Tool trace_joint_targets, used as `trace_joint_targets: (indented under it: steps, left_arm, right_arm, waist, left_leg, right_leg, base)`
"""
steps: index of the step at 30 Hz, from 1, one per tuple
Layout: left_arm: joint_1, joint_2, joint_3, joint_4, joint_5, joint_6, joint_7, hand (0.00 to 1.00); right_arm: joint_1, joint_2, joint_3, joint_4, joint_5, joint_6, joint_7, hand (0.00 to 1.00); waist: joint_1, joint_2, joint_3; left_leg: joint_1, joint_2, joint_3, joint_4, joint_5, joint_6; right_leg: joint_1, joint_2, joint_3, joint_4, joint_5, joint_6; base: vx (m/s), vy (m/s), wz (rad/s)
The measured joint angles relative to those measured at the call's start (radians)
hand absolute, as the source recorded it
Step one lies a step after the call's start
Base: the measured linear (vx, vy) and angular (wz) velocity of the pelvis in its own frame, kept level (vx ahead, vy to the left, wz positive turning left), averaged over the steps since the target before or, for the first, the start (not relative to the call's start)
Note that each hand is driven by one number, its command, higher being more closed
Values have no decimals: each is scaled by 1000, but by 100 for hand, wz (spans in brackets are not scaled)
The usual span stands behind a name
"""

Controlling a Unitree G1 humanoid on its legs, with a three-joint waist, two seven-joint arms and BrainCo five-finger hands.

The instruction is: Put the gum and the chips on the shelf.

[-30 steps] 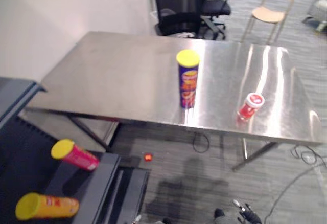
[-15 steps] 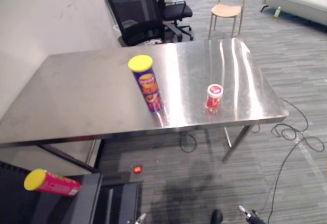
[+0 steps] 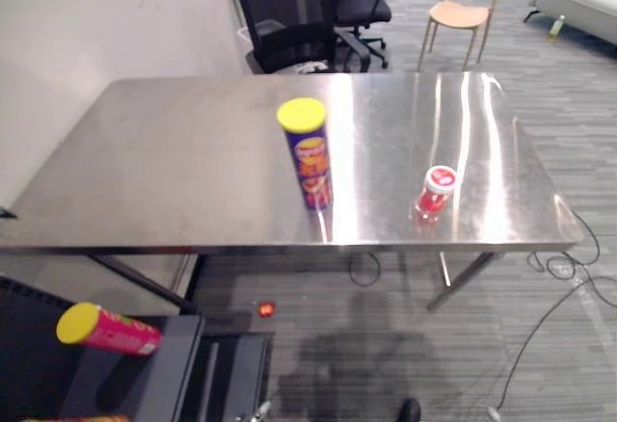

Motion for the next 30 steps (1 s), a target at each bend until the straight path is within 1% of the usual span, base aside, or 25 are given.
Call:
trace_joint_targets:
  steps: [1,3,4,5,7,8,9,10,11,12,13,14,17,20,21,22,24,28,30]
  left_arm:
    - [0,0,4,0,0,0,-2,0]
    - [2,0,9,-1,0,0,-4,0]
    - [6,0,15,-2,0,0,-5,0]
    - [9,0,19,-2,0,0,-5,0]
    - [25,-1,23,-14,0,1,-5,0]
    - [30,-1,23,-19,-1,2,-5,0]
    - [37,-3,22,-24,-2,1,-6,0]
    - [44,-4,21,-29,-3,2,-7,0]
    - [46,-5,21,-31,-5,2,-6,0]
    - [52,-7,20,-43,-11,1,-6,0]
    - [53,-8,20,-49,-12,0,-6,0]
    - [55,-10,11,-64,-14,0,-6,0]
    - [57,-10,-6,-70,-14,1,-6,0]
    - [60,-9,-7,-77,-14,2,-4,0]
    - [62,-9,-7,-81,-14,2,-4,0]
    - [62,-9,-7,-81,-14,2,-4,0]
    - [66,-9,-9,-98,-9,5,-5,0]
    - [79,-5,-10,-110,-9,13,-9,0]
    - [80,-2,-16,-110,-7,13,-9,0]
  right_arm:
    - [-8,-19,-31,-1,12,1,0,0]
    - [-29,-90,-114,-24,36,1,-9,0]
    - [-40,-126,-128,-68,37,0,-24,0]
    - [-44,-141,-127,-98,37,0,-30,0]
    - [-64,-185,-104,-280,32,-2,-70,0]
    - [-71,-193,-97,-337,30,-4,-82,0]
    - [-74,-204,-79,-432,22,-7,-102,0]
    - [-68,-208,-60,-588,8,-12,-127,0]
    - [-58,-209,-43,-701,-21,-30,-152,0]
    - [-58,-210,-31,-821,-71,-39,-176,0]
    - [-61,-210,-26,-870,-92,-43,-186,0]
    - [-68,-210,-14,-954,-135,-66,-209,0]
    - [-73,-201,54,-1058,-192,-70,-237,0]
    - [-62,-170,131,-1176,-225,-70,-231,0]
    - [-51,-158,179,-1234,-245,-70,-218,0]
    - [-48,-157,196,-1253,-252,-70,-208,0]
    - [-30,-157,231,-1311,-254,-71,-152,0]
    - [-25,-158,289,-1319,-253,-72,-94,0]
    - [-21,-159,322,-1319,-252,-72,-72,0]
  waist:
    - [0,-1,1]
    - [-1,-2,1]
    - [-3,-2,1]
    - [-5,-2,1]
    - [-16,-1,0]
    - [-20,-1,0]
    - [-26,-3,1]
    - [-34,-2,0]
    - [-40,5,-4]
    - [-46,4,-5]
    - [-47,5,-5]
    - [-47,4,-6]
    - [-47,1,-11]
    - [-46,1,-15]
    - [-45,-1,-16]
    - [-44,-2,-16]
    - [-28,-7,-20]
    - [-25,-21,-29]
    - [-25,-24,-31]
  left_leg:
    - [0,-3,0,0,0,0]
    - [0,-12,0,-1,0,1]
    - [1,-14,1,-7,0,1]
    - [2,-15,1,-12,0,1]
    - [-6,-16,3,-17,-1,3]
    - [-7,-16,3,-17,-1,3]
    - [-8,-15,3,-17,-1,3]
    - [-10,-13,4,-16,-2,4]
    - [-11,-11,4,-16,-2,4]
    - [-10,-9,4,-16,-2,4]
    - [-9,-7,4,-15,-2,4]
    - [-8,-5,4,-15,-2,4]
    - [-7,-4,4,-15,-2,4]
    - [-6,-6,3,-15,-2,4]
    - [-6,-8,3,-15,-2,4]
    - [-6,-8,3,-15,-2,4]
    - [-5,-11,1,-15,-2,4]
    - [-5,-13,-18,-14,-1,5]
    - [-4,-14,-27,-12,-1,5]
  right_leg:
    - [0,-3,1,0,0,0]
    - [-2,-11,5,0,3,5]
    - [-6,-12,8,0,4,6]
    - [-10,-12,11,0,4,7]
    - [-29,-9,31,0,8,12]
    - [-32,-9,34,0,9,12]
    - [-34,-9,36,0,9,12]
    - [-37,-9,40,0,9,12]
    - [-39,-8,42,0,9,12]
    - [-38,-6,42,0,9,12]
    - [-37,-5,42,1,9,12]
    - [-37,-2,42,5,9,12]
    - [-37,0,45,5,10,11]
    - [-37,-1,47,5,10,11]
    - [-37,-1,46,5,10,12]
    - [-36,-1,46,5,10,12]
    - [-35,-2,45,5,11,13]
    - [-28,-7,32,5,11,13]
    - [-23,-7,28,5,11,13]
  base:
    - [-38,74,-1]
    - [-53,62,-3]
    - [-55,40,-6]
    - [-58,22,-13]
    - [-59,4,-18]
    - [-55,-6,-12]
    - [-44,-6,-8]
    - [-37,-7,-7]
    - [-18,-11,-6]
    - [-5,-11,-3]
    - [0,0,0]
    - [0,0,0]
    - [-9,-9,-4]
    - [-5,1,-1]
    - [0,0,0]
    - [0,0,0]
    - [0,0,0]
    - [-10,6,7]
    - [-19,8,10]
